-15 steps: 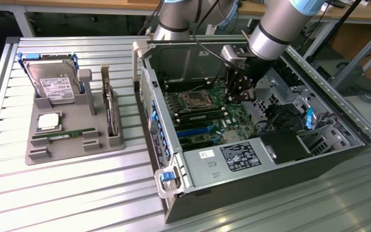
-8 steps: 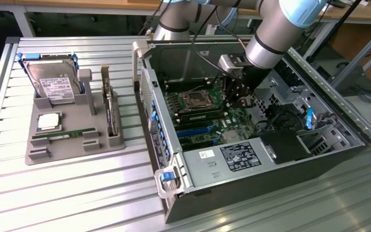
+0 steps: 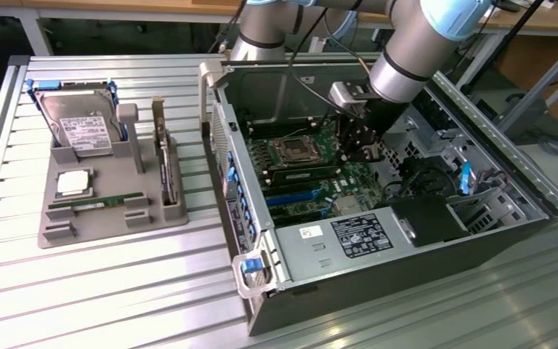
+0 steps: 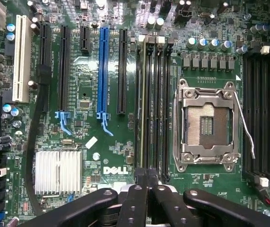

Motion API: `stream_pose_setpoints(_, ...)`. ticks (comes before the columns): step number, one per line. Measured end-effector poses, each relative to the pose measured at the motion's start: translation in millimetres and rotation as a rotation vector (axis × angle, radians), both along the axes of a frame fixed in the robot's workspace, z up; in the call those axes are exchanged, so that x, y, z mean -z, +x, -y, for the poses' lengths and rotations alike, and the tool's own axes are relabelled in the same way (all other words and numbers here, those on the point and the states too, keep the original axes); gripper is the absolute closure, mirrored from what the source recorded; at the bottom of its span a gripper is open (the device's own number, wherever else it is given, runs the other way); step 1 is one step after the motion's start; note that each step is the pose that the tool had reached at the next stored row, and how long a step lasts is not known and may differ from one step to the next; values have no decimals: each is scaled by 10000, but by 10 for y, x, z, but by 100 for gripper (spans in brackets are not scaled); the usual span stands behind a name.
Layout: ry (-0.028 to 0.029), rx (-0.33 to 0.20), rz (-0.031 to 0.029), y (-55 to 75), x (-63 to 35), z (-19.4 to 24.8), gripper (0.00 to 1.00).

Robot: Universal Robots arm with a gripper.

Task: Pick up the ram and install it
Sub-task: 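Press down the ram until it locks into place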

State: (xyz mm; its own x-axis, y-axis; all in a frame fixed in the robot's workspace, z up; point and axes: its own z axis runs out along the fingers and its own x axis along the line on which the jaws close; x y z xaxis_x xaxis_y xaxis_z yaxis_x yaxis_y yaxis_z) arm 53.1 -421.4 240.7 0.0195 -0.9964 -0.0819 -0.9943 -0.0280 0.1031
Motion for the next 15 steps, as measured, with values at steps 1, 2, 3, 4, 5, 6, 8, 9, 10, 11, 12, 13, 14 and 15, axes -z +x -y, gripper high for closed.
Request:
stream_pose_setpoints(1, 1, -2, 25, -117, -2, 0, 90)
stream_pose_setpoints(2, -1, -1, 33, -211, -3, 0, 90)
stream_pose_setpoints(3, -1, 0, 41, -327, -3, 0, 90)
stream_pose_setpoints(4, 1, -1, 46, -422, -2, 0, 90)
stream_pose_setpoints(5, -2, -2, 52, -525, -3, 1, 90)
stream_pose_setpoints(6, -3, -1, 58, -634, -4, 1, 90)
stream_pose_setpoints(8, 1, -2, 70, -818, -2, 1, 90)
stream_pose_setpoints(9, -1, -1, 73, -887, -3, 2, 90)
stream_pose_setpoints(10, -1, -1, 77, -981, -3, 5, 90)
stream_pose_setpoints(11, -1, -1, 78, -1041, -2, 8, 90)
stream_pose_setpoints(12, 1, -3, 79, -1061, 2, 9, 90)
stream_pose_setpoints(13, -1, -2, 79, -1077, 10, 10, 90)
stream_pose_setpoints(14, -3, -3, 77, -1093, 30, 12, 90)
stream_pose_setpoints(15, -6, -3, 75, -1100, 45, 12, 90)
